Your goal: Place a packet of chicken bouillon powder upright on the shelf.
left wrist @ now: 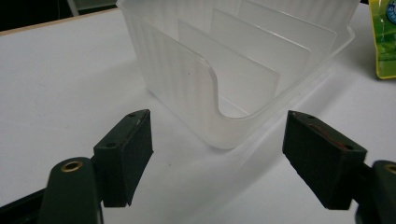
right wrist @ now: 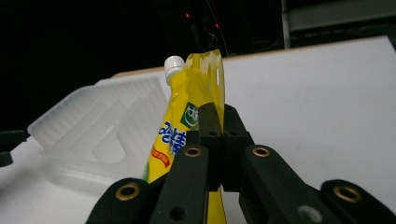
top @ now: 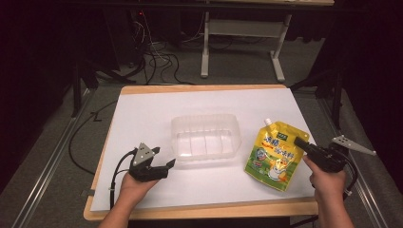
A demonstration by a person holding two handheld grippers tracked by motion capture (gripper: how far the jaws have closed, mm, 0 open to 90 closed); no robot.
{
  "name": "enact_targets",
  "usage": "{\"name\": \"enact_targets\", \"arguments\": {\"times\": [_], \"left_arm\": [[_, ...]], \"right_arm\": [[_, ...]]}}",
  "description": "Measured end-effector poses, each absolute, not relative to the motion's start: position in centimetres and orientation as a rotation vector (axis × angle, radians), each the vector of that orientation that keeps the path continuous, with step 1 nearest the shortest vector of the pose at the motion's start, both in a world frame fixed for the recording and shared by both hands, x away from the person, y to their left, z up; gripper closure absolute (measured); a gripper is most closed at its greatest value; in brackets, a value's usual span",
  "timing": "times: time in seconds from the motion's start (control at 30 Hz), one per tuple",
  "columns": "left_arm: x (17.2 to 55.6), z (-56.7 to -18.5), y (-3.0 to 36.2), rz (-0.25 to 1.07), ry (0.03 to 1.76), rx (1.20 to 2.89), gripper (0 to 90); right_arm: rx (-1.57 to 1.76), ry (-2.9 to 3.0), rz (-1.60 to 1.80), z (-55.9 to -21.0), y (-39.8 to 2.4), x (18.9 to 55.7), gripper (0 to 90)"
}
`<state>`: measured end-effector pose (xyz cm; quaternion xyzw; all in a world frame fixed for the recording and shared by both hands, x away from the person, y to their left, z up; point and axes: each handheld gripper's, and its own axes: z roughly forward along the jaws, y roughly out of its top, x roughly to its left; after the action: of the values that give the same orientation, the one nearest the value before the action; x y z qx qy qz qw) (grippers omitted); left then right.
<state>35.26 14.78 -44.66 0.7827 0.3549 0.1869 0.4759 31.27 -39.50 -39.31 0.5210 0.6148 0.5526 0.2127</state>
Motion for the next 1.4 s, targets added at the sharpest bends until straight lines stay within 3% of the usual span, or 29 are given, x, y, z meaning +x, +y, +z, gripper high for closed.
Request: {"name": "enact_targets", "arguments": {"times": [0.27, 0.63, 0.9, 1.07, 1.17, 1.4], "left_arm": [[34.7, -44.6, 15.4, 0.469, 0.868, 1.915, 24.8], [35.2, -44.5, 14.5, 0.469, 0.861, 1.900, 25.5], [36.3, -44.5, 13.1, 0.474, 0.905, 1.853, 26.8], [37.1, -44.7, 12.6, 0.466, 0.943, 1.826, 29.8], [37.3, -44.6, 12.6, 0.462, 0.964, 1.785, 34.1], [37.7, -44.9, 12.1, 0.467, 0.984, 1.769, 47.3]], "right_arm": [[1.262, 1.608, 1.452, -36.3, -38.1, 30.1, 90.0], [1.269, 1.558, 1.378, -37.4, -39.6, 29.0, 90.0], [1.292, 1.574, 1.345, -37.9, -39.2, 27.5, 85.1], [1.333, 1.597, 1.318, -38.5, -39.0, 27.6, 72.4], [1.371, 1.649, 1.280, -39.2, -38.5, 28.0, 55.7], [1.391, 1.678, 1.254, -40.0, -38.5, 28.5, 43.9]]}}
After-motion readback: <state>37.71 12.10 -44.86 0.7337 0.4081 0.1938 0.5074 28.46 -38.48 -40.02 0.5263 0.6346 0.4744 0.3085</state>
